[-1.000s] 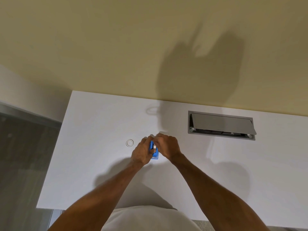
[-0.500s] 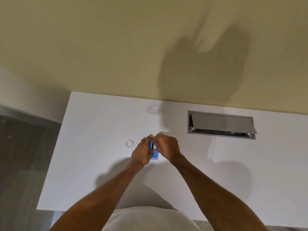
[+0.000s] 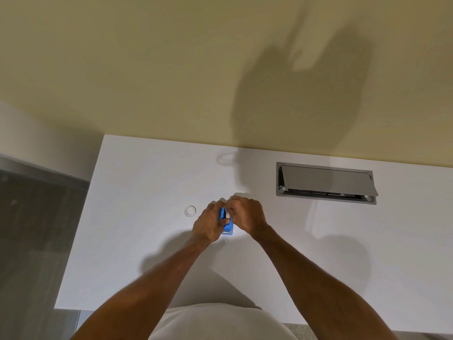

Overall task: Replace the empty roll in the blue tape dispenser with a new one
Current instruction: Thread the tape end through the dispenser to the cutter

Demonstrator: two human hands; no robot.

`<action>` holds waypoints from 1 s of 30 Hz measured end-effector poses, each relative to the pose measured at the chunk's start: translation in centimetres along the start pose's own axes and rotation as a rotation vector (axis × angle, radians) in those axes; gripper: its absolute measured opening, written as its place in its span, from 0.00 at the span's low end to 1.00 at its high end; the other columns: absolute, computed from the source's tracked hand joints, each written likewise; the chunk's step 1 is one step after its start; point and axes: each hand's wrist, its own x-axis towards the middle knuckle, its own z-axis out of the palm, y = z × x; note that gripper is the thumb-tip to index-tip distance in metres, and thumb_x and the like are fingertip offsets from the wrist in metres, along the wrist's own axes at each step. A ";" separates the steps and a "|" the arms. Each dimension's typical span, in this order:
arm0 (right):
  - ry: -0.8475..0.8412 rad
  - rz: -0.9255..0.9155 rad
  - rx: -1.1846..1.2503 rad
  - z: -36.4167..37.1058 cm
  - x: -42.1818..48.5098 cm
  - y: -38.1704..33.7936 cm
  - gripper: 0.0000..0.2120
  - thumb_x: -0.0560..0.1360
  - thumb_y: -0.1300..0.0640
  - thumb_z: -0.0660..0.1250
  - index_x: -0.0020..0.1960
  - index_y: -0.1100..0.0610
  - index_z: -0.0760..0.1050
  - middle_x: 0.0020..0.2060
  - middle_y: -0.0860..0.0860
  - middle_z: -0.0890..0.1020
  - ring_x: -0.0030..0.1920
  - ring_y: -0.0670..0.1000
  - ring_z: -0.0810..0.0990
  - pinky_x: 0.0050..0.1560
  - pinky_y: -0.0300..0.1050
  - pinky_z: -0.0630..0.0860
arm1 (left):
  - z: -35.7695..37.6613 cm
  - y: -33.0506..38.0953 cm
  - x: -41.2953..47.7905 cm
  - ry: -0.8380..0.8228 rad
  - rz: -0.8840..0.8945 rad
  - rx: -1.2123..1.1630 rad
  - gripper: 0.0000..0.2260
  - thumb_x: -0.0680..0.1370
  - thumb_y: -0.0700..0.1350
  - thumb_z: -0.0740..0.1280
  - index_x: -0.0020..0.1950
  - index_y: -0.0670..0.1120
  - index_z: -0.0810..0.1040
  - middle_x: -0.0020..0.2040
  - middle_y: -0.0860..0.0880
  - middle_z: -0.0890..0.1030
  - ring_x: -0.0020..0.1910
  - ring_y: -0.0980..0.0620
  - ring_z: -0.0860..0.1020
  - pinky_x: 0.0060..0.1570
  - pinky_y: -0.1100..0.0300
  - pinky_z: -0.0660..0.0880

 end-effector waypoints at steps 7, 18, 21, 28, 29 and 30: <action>-0.024 0.010 0.040 -0.1 -0.1 0.0 0.17 0.83 0.43 0.64 0.60 0.54 0.82 0.52 0.51 0.86 0.50 0.52 0.84 0.55 0.44 0.83 | 0.0 -0.1 -0.2 -0.019 0.001 -0.016 0.22 0.86 0.53 0.65 0.78 0.49 0.68 0.71 0.48 0.76 0.69 0.47 0.78 0.70 0.47 0.79; 0.004 0.054 -0.004 -0.4 0.4 -0.7 0.13 0.83 0.46 0.64 0.56 0.53 0.82 0.49 0.50 0.86 0.49 0.52 0.84 0.54 0.44 0.83 | -0.5 0.4 0.0 -0.007 -0.001 0.088 0.23 0.85 0.51 0.66 0.79 0.50 0.67 0.69 0.48 0.74 0.66 0.46 0.78 0.63 0.47 0.81; -0.016 0.069 0.023 -0.5 0.9 -0.9 0.13 0.83 0.46 0.64 0.56 0.54 0.82 0.50 0.51 0.86 0.49 0.52 0.85 0.55 0.43 0.82 | -0.5 0.3 0.1 -0.013 -0.007 0.082 0.25 0.84 0.51 0.67 0.80 0.49 0.66 0.71 0.47 0.74 0.68 0.46 0.78 0.66 0.47 0.80; -0.126 0.027 -0.016 -1.0 1.6 -0.2 0.12 0.82 0.49 0.68 0.58 0.55 0.83 0.51 0.53 0.86 0.50 0.54 0.85 0.56 0.45 0.82 | -0.3 0.3 0.2 -0.017 -0.035 0.071 0.23 0.84 0.50 0.68 0.78 0.51 0.69 0.69 0.48 0.75 0.67 0.45 0.78 0.65 0.46 0.81; -0.119 0.025 -0.026 -1.0 1.7 -0.2 0.11 0.82 0.49 0.67 0.57 0.55 0.83 0.50 0.53 0.86 0.50 0.53 0.85 0.56 0.45 0.82 | -0.3 0.4 0.3 -0.016 -0.035 0.078 0.23 0.83 0.50 0.69 0.78 0.51 0.69 0.69 0.48 0.75 0.66 0.45 0.78 0.65 0.47 0.81; -0.113 0.025 -0.036 -1.0 1.7 -0.3 0.11 0.82 0.49 0.67 0.57 0.55 0.83 0.50 0.53 0.86 0.49 0.53 0.85 0.55 0.46 0.83 | -0.4 0.5 0.3 -0.015 -0.038 0.081 0.23 0.83 0.50 0.69 0.78 0.51 0.68 0.69 0.48 0.75 0.67 0.46 0.78 0.65 0.47 0.81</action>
